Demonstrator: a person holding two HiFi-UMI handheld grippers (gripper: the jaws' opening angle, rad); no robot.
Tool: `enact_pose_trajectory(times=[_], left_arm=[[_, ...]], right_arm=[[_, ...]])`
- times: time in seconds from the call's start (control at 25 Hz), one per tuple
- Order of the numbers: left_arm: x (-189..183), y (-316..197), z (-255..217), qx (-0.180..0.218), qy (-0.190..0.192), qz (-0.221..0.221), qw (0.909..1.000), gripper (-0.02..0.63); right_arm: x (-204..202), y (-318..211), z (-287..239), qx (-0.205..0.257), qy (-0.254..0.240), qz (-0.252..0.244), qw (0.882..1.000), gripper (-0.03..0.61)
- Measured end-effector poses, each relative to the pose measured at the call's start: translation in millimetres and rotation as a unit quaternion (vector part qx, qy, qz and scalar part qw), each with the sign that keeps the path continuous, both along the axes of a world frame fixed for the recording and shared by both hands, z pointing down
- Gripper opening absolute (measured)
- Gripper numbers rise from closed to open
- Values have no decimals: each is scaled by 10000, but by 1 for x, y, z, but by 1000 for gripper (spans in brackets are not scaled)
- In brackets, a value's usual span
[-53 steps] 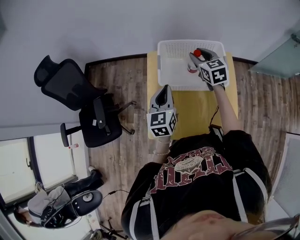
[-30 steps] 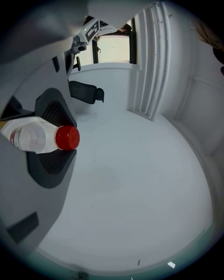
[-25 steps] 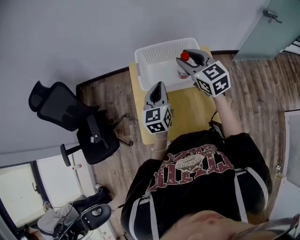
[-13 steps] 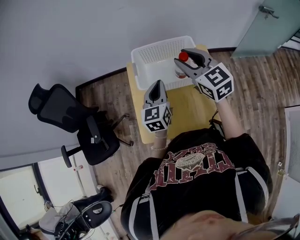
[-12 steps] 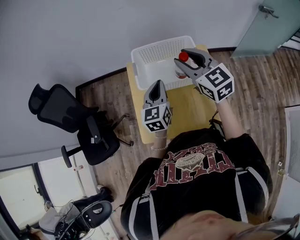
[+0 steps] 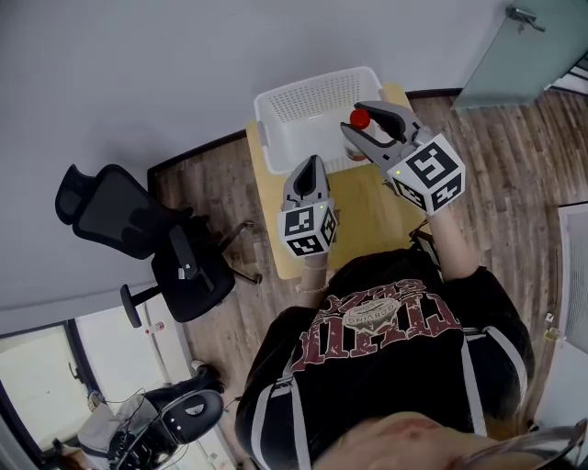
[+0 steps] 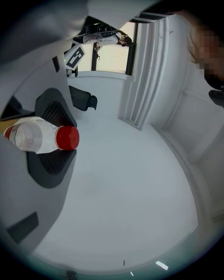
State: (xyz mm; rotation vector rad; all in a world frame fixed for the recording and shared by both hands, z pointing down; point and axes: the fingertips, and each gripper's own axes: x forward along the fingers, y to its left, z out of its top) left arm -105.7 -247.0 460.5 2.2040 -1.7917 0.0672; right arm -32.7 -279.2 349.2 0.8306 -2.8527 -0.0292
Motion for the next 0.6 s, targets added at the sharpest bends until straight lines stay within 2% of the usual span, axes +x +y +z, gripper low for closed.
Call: enact_pose_trajectory(times=[0.6], left_arm=[[7, -4, 10, -130, -46, 69, 9999, 48]], right_arm=[[6, 21, 6, -156, -13, -162, 9997, 167]])
